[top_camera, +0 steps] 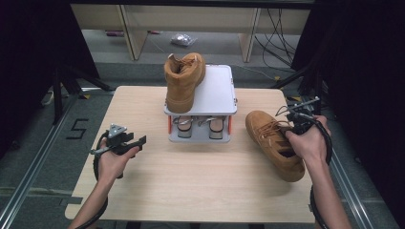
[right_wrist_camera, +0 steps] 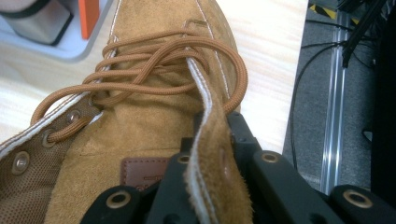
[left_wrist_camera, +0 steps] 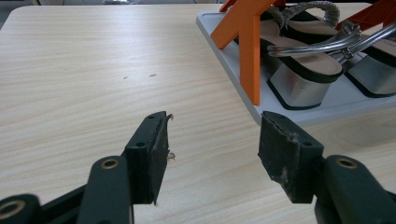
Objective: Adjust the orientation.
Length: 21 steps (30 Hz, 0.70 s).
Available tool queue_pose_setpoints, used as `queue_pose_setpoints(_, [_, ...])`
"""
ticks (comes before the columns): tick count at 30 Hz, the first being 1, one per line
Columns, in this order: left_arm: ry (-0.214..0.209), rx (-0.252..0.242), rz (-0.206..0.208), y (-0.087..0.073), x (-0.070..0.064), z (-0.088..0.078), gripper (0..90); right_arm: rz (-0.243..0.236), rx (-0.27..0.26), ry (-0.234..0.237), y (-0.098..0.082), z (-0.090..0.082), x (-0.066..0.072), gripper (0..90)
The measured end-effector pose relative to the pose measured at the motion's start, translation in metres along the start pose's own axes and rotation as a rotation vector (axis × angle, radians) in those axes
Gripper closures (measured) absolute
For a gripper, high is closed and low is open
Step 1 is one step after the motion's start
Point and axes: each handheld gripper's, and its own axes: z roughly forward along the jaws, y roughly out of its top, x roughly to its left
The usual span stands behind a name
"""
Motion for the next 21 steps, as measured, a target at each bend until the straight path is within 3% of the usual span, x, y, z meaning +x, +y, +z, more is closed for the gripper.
queue_pose_setpoints(1, [0.002, 0.001, 0.001, 0.0, 0.0, 0.0, 42.2, -0.008, -0.015, -0.003, 0.002, 0.0, -0.001, 85.2])
queue_pose_setpoints(2, [0.002, 0.0, 0.001, -0.001, 0.001, -0.001, 42.2, 0.053, 0.005, -0.004, 0.003, -0.003, 0.003, 85.2])
queue_pose_setpoints(5, [0.003, -0.003, 0.002, -0.001, 0.001, -0.001, 42.2, 0.017, -0.026, -0.009, 0.008, -0.004, -0.002, 85.2])
queue_pose_setpoints(8, [0.002, -0.003, 0.002, -0.001, 0.001, -0.002, 42.2, 0.067, -0.022, -0.013, 0.012, -0.007, 0.001, 85.2])
queue_pose_setpoints(9, [0.002, -0.002, 0.002, -0.001, 0.001, -0.002, 42.2, 0.038, -0.031, -0.012, 0.014, -0.008, -0.002, 85.2])
queue_pose_setpoints(10, [0.002, -0.001, 0.003, -0.002, 0.001, -0.002, 42.2, 0.07, -0.026, -0.015, 0.015, -0.009, 0.001, 85.2])
queue_pose_setpoints(12, [0.002, 0.0, 0.003, -0.002, 0.002, -0.002, 42.2, 0.039, -0.048, -0.016, 0.018, -0.01, -0.002, 85.2])
queue_pose_setpoints(13, [0.002, -0.001, 0.004, -0.002, 0.002, -0.002, 42.2, 0.064, -0.046, -0.016, 0.02, -0.011, -0.001, 85.2])
queue_pose_setpoints(16, [-0.001, -0.005, 0.002, -0.001, 0.001, -0.002, 42.2, 0.052, -0.054, -0.023, 0.024, -0.015, -0.003, 85.2])
queue_pose_setpoints(21, [-0.003, -0.013, 0.004, 0.0, 0.0, -0.002, 42.1, 0.079, -0.066, -0.031, 0.031, -0.019, -0.002, 85.2])
